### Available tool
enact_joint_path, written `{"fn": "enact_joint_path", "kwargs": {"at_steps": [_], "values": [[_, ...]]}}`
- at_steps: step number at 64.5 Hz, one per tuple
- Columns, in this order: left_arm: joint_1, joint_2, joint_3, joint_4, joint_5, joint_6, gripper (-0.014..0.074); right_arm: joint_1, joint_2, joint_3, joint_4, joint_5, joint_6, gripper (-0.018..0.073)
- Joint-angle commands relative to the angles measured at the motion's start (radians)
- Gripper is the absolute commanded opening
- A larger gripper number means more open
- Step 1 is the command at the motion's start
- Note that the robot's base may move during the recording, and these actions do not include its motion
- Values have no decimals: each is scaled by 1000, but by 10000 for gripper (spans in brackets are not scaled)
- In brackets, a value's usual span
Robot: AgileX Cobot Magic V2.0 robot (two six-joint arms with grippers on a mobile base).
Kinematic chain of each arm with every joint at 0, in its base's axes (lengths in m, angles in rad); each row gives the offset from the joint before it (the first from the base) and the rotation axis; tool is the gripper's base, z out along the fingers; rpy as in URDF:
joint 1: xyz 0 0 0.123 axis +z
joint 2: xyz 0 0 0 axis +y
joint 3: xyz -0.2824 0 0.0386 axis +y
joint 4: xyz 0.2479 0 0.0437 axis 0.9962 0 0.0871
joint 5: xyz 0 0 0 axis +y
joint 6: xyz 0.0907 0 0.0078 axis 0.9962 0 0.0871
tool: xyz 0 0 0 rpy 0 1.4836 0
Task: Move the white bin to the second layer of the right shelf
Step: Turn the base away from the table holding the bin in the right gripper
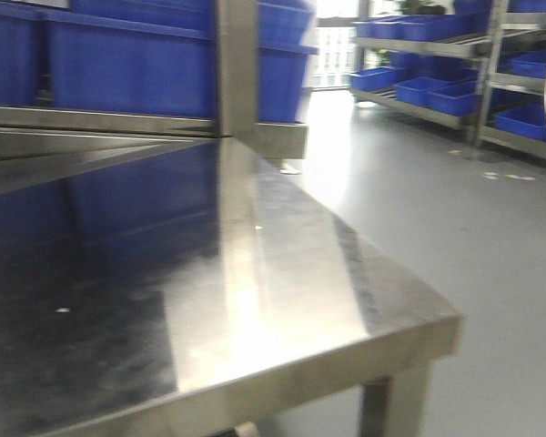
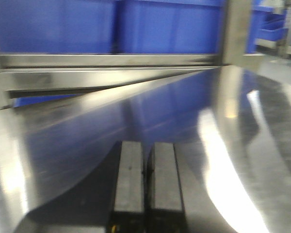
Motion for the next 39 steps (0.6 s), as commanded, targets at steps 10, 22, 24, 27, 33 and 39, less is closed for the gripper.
{"fn": "enact_joint_path", "kwargs": {"at_steps": [10, 22, 24, 27, 33, 39], "values": [[-4, -16, 37, -6, -83, -5, 85, -7, 4, -29, 7, -85, -2, 87], [-4, -16, 37, -6, -83, -5, 85, -7, 4, -29, 7, -85, -2, 87], [-4, -16, 37, -6, -83, -5, 85, -7, 4, -29, 7, -85, -2, 87], [-4, -16, 37, -6, -83, -5, 85, -7, 4, -29, 7, -85, -2, 87], [-4, -16, 37, -6, -83, -5, 85, -7, 4, -29, 7, -85, -2, 87], [-4, -16, 37, -6, -83, -5, 85, -7, 4, -29, 7, -85, -2, 87]]}}
